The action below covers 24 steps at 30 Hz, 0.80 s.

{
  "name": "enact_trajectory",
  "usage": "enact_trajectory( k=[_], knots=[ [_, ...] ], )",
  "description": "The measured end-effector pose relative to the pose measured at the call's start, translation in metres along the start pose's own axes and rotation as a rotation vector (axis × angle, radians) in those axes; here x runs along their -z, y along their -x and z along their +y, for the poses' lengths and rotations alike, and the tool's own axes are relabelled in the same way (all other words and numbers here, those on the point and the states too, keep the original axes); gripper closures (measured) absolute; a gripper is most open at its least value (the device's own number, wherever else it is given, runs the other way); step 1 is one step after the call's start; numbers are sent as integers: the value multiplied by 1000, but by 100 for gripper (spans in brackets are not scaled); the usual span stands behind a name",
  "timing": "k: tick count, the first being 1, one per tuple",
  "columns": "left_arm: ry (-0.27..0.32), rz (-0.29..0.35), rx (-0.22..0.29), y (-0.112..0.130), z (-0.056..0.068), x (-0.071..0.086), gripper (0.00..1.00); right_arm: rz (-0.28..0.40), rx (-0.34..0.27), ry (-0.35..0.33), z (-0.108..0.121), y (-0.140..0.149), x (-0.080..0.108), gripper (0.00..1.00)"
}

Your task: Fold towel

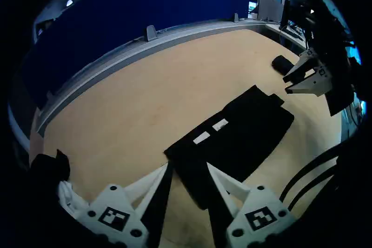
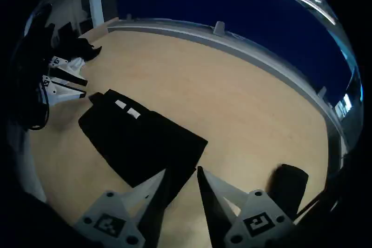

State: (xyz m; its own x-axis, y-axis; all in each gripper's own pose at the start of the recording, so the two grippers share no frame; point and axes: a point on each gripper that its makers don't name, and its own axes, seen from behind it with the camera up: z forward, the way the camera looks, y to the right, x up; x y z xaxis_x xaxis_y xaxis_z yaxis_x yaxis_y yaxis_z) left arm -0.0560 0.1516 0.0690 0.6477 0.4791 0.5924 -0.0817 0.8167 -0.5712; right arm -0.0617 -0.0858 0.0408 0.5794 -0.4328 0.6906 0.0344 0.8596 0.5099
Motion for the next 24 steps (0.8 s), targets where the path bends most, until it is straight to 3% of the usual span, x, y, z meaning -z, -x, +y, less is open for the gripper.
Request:
enact_trajectory(
  k=[5,11,15,19,24],
  knots=[
    [-28,-2,4,5,-7,3,30,11,20,7,1,2,2,32],
    [-34,-18,34,15,-11,8,19,7,47,13,3,8,4,18],
    [-42,-14,43,18,-13,10,17,7,59,20,6,11,3,15],
    [-50,-8,48,18,-15,11,10,15,55,12,4,10,2,3],
    [-57,3,59,16,-16,13,9,24,56,8,3,7,1,0]
  ],
)
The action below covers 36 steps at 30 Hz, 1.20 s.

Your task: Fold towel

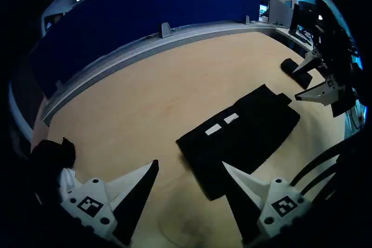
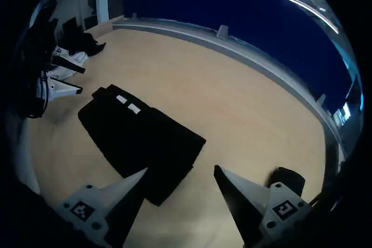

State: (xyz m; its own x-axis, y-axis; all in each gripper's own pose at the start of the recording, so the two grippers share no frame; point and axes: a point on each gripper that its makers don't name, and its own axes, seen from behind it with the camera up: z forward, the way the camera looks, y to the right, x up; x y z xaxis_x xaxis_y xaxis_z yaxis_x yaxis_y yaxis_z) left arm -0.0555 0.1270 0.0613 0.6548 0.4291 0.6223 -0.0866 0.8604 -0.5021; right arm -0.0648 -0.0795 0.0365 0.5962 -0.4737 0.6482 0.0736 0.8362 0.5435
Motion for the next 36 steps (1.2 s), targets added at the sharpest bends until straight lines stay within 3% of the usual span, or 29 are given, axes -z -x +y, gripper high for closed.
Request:
enact_trajectory(
  k=[7,14,26,36],
  knots=[
    [-19,4,18,4,-1,8,9,8,23,-14,-9,-4,-2,0],
    [-51,8,72,20,-7,28,9,21,52,-63,-36,-19,-15,0],
    [-130,-1,199,73,-29,71,9,20,119,-186,-103,-37,-44,0],
    [-206,-19,266,117,-46,107,9,7,171,-287,-151,-42,-61,0]
  ],
)
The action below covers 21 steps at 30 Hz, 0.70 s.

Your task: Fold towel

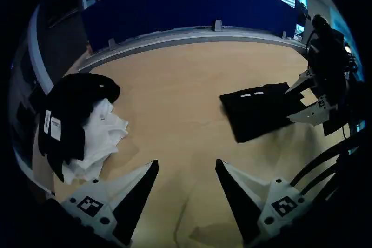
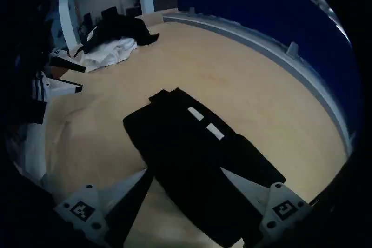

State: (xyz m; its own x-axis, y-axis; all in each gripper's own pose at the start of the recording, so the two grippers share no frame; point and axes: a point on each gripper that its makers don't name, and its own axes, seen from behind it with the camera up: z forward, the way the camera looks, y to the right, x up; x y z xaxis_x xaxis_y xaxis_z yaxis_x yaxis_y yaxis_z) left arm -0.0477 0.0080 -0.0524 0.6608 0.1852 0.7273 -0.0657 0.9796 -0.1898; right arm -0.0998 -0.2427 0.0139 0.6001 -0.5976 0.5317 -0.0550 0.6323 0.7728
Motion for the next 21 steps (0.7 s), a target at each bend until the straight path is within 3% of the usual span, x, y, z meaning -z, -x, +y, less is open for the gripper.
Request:
enact_trajectory(
  k=[11,21],
  knots=[
    [-61,-15,50,34,-28,23,9,-14,44,-59,-17,-4,-11,0],
    [-77,-19,72,44,-40,29,9,-29,42,-62,-15,-2,-21,0]
  ],
)
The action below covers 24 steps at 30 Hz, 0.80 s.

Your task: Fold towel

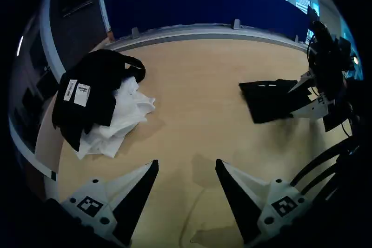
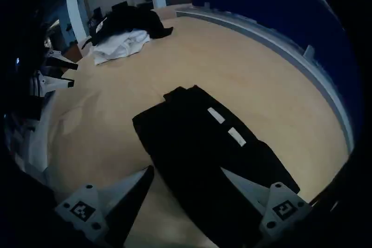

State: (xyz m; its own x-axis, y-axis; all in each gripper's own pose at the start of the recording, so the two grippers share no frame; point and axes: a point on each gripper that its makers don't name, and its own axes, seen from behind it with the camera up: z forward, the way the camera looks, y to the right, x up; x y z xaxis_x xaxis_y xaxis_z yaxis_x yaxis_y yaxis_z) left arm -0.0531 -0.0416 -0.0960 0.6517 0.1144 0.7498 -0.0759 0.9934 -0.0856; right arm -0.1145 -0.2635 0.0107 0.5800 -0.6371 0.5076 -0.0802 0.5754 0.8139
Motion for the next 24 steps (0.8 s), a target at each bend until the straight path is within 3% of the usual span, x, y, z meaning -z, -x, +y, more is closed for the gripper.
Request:
enact_trajectory(
  k=[24],
  knots=[
    [-3,-4,-6,-2,-5,-4,9,17,3,68,42,-20,-3,0]
  ],
)
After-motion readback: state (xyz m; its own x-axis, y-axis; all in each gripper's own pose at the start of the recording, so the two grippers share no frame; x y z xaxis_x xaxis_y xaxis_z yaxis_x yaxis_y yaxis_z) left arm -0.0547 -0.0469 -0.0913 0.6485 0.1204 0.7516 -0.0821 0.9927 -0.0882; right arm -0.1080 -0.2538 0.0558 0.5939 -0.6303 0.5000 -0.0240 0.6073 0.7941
